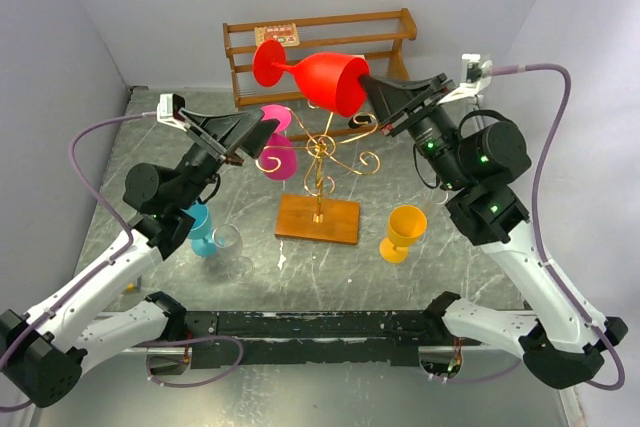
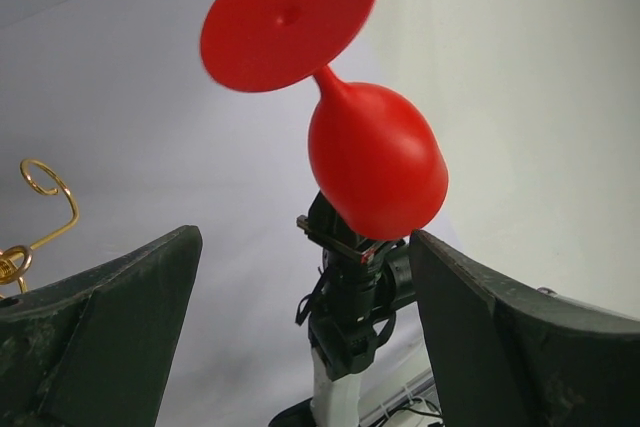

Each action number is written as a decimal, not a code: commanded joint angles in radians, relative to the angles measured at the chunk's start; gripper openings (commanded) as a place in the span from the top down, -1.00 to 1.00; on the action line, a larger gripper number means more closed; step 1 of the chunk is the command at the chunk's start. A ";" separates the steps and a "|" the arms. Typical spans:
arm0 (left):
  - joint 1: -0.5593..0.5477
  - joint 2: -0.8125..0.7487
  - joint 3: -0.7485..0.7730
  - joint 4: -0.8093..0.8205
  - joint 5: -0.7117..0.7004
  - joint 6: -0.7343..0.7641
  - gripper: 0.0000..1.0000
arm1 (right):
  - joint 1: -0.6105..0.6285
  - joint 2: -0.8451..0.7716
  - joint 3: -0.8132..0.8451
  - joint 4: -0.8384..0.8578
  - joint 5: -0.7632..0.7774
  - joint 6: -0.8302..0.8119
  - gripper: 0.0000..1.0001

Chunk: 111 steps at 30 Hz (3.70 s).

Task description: Place the wine glass upside down on the wine glass rack

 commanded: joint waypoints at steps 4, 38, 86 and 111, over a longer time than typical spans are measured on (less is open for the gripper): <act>-0.009 -0.065 -0.047 0.084 -0.085 -0.036 -0.90 | 0.148 0.003 -0.067 0.108 0.101 -0.136 1.00; -0.009 -0.222 -0.081 -0.047 -0.247 0.020 0.23 | 0.446 -0.005 -0.187 0.131 0.002 -0.218 1.00; -0.009 -0.362 0.250 -0.851 -0.098 1.136 0.86 | 0.445 -0.038 0.050 -0.433 0.062 0.155 -0.03; -0.009 -0.337 0.172 -0.812 0.248 1.526 0.86 | 0.434 0.224 0.109 -0.287 0.052 0.710 0.09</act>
